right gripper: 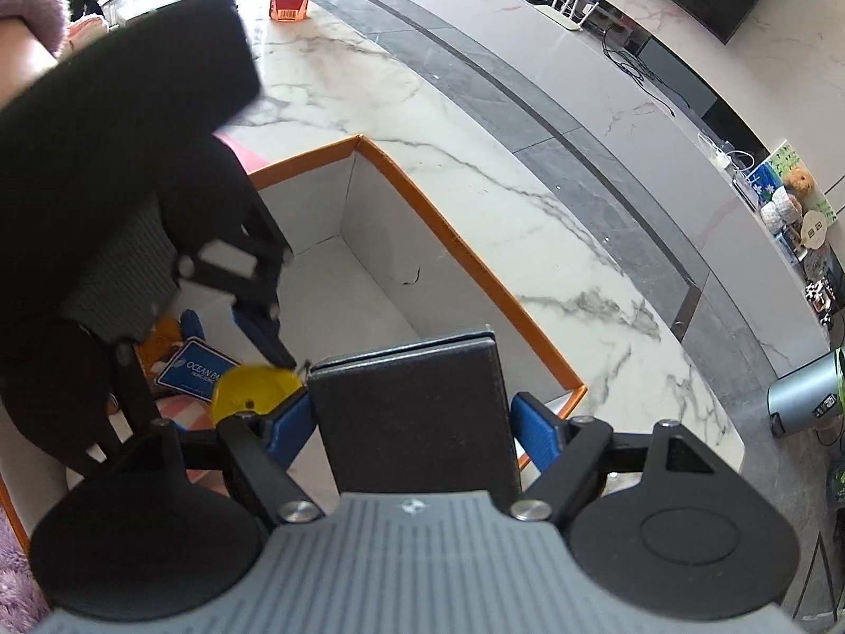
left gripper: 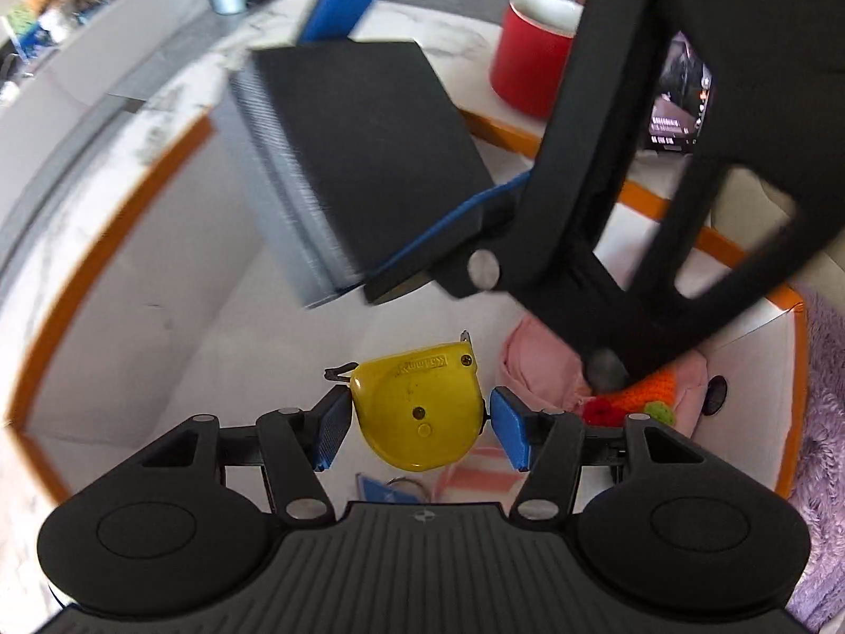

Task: Organize objects
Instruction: 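Carry the tape measure and gray box over the orange box with both tools, then lower the tape measure and gray box into the box and open both tools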

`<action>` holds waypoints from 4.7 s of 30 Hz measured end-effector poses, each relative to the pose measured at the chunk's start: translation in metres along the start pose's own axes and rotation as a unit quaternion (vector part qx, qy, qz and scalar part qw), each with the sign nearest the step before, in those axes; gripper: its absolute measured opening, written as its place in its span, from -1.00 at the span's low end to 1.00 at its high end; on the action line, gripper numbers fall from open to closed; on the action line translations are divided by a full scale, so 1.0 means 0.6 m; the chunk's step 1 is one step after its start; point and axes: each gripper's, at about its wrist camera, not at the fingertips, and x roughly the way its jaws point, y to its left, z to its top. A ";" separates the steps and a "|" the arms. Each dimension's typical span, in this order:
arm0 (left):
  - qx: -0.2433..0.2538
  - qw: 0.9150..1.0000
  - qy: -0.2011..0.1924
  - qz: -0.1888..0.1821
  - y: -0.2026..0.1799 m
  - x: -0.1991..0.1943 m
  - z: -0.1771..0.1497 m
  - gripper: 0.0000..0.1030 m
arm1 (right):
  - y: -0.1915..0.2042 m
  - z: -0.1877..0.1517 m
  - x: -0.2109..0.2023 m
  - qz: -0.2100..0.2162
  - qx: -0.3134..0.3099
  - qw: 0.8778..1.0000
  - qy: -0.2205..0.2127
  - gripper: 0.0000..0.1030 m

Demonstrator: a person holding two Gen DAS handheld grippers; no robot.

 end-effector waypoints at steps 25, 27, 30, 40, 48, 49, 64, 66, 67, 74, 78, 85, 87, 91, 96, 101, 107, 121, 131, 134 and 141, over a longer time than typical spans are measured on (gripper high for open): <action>-0.028 0.997 -0.035 -0.060 0.034 -0.006 -0.079 0.24 | 0.010 -0.021 0.054 0.048 -0.009 0.998 0.027 0.57; -0.034 0.996 -0.049 -0.060 0.037 -0.016 -0.090 0.08 | 0.014 -0.023 0.057 0.052 -0.017 0.998 0.031 0.57; -0.035 0.995 -0.069 -0.064 0.040 -0.026 -0.103 0.02 | 0.017 -0.024 0.068 0.060 -0.027 0.997 0.042 0.57; -0.013 0.994 -0.072 -0.082 0.007 -0.016 -0.111 -0.05 | 0.036 -0.032 0.078 0.070 -0.084 0.992 0.059 0.57; -0.009 0.994 -0.067 -0.087 0.014 -0.006 -0.026 -0.09 | 0.027 -0.031 0.086 0.057 -0.088 0.991 0.084 0.55; -0.009 0.994 -0.066 -0.086 0.014 -0.005 -0.023 -0.09 | 0.027 -0.031 0.086 0.054 -0.089 0.991 0.084 0.55; -0.030 0.990 -0.078 -0.111 0.012 0.017 0.007 -0.25 | 0.016 -0.026 0.067 0.058 -0.167 0.975 0.135 -0.02; -0.030 0.991 -0.076 -0.110 0.013 0.023 0.011 -0.26 | 0.014 -0.027 0.066 0.063 -0.172 0.973 0.141 -0.05; -0.030 0.991 -0.076 -0.110 0.013 0.026 0.012 -0.26 | 0.014 -0.026 0.065 0.066 -0.172 0.973 0.141 -0.06; -0.022 0.996 -0.064 -0.062 0.026 0.030 0.018 -0.26 | 0.012 -0.029 0.052 0.070 -0.179 0.972 0.136 -0.05; -0.002 0.998 -0.052 -0.039 0.031 0.043 0.034 -0.26 | 0.001 -0.028 0.048 0.075 -0.166 0.974 0.134 -0.04; 0.037 0.998 -0.027 -0.031 0.028 0.045 0.018 -0.26 | 0.002 -0.030 0.054 0.071 -0.176 0.973 0.134 0.18; 0.041 0.998 -0.013 -0.034 0.033 0.055 0.023 -0.26 | 0.001 -0.030 0.054 0.069 -0.180 0.973 0.129 0.35; 0.048 0.998 -0.013 -0.045 0.035 0.056 0.031 -0.25 | -0.003 -0.034 0.055 0.072 -0.183 0.972 0.126 0.36; 0.062 0.997 -0.006 -0.045 0.034 0.059 0.035 -0.27 | -0.006 -0.040 0.054 0.078 -0.184 0.972 0.124 0.35; 0.085 0.995 -0.007 -0.044 0.028 0.057 0.033 -0.31 | -0.009 -0.046 0.054 0.090 -0.174 0.972 0.127 0.35; 0.098 0.994 -0.010 -0.039 0.029 0.053 0.029 -0.23 | -0.013 -0.053 0.057 0.112 -0.146 0.973 0.138 0.34; -0.013 0.999 -0.029 -0.014 0.064 -0.008 0.039 -0.13 | -0.028 -0.054 0.054 0.091 -0.220 0.964 0.117 0.74; -0.024 0.998 -0.050 -0.025 0.094 -0.039 -0.019 -0.13 | -0.010 -0.054 0.094 0.119 -0.314 0.933 0.132 0.76; -0.030 0.997 -0.067 -0.030 0.080 -0.044 -0.023 -0.13 | -0.018 -0.056 0.106 0.122 -0.294 0.935 0.157 0.57; -0.024 0.995 -0.085 -0.041 0.066 -0.043 -0.024 -0.13 | -0.043 -0.059 0.104 0.153 -0.199 0.947 0.200 0.56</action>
